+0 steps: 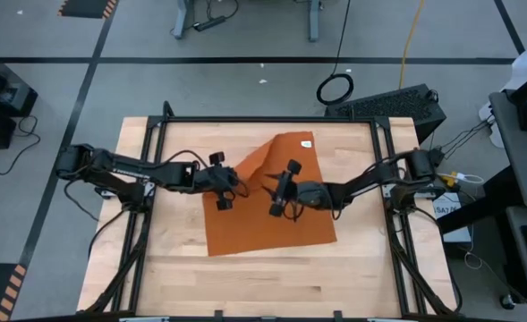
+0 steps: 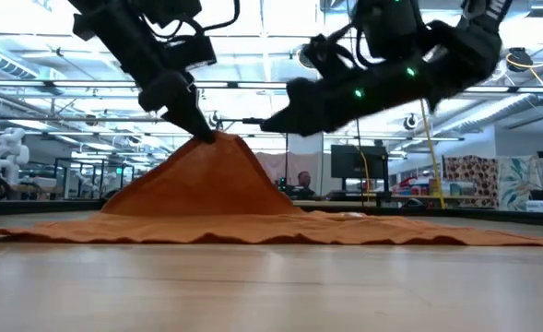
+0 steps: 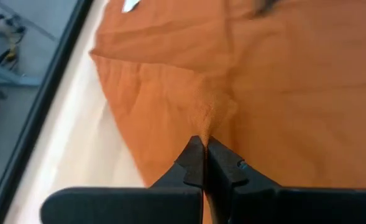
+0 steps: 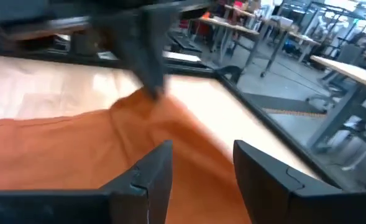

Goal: Roll towel into tight, uniform cylinder
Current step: Fold the brown towel

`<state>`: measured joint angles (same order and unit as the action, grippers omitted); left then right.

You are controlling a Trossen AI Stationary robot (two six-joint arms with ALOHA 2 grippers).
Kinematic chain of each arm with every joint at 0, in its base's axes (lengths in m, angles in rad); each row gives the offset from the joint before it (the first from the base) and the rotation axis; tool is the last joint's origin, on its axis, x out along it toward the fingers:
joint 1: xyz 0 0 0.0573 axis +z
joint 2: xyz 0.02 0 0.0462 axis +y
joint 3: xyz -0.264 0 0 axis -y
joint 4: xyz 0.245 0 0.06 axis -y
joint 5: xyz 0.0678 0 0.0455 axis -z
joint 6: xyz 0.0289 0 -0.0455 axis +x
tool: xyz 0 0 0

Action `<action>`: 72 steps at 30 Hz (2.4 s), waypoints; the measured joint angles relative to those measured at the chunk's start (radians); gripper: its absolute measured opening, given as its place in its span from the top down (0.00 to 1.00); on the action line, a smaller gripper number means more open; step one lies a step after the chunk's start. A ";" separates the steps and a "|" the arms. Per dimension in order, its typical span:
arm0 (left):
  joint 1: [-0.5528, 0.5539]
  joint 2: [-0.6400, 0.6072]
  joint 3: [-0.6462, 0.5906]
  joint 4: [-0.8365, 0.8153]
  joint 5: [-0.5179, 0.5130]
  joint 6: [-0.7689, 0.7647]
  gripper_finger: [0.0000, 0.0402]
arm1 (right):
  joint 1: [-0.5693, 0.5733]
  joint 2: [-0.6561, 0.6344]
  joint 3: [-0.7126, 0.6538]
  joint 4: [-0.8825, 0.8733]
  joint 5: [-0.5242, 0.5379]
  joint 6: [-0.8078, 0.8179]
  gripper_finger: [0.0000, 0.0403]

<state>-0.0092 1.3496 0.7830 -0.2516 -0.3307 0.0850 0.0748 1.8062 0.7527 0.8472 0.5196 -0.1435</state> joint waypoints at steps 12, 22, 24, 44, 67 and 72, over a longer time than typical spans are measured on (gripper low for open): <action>-0.060 0.000 0.000 -0.003 0.011 0.001 1.00 | -0.017 0.010 0.294 -0.619 -0.043 -0.028 0.60; -0.071 0.000 0.000 -0.005 0.014 0.030 0.99 | -0.018 0.031 0.314 -0.649 -0.081 -0.112 0.60; -0.071 0.000 0.000 -0.008 0.014 0.035 0.98 | -0.018 0.045 0.317 -0.633 -0.080 -0.128 0.60; -0.085 0.000 0.000 -0.066 -0.037 -0.075 0.87 | -0.060 0.077 0.316 -0.592 -0.151 -0.010 0.99; -0.391 0.221 0.000 0.290 -0.511 0.111 0.41 | -0.104 0.077 0.316 -0.513 -0.187 0.159 1.00; -0.405 0.323 -0.001 0.306 -0.785 0.159 0.41 | -0.104 0.076 0.316 -0.514 -0.229 0.159 1.00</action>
<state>-0.4137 1.6723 0.7822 0.0544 -1.1162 0.2442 -0.0296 1.8820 1.0683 0.3329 0.2907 0.0154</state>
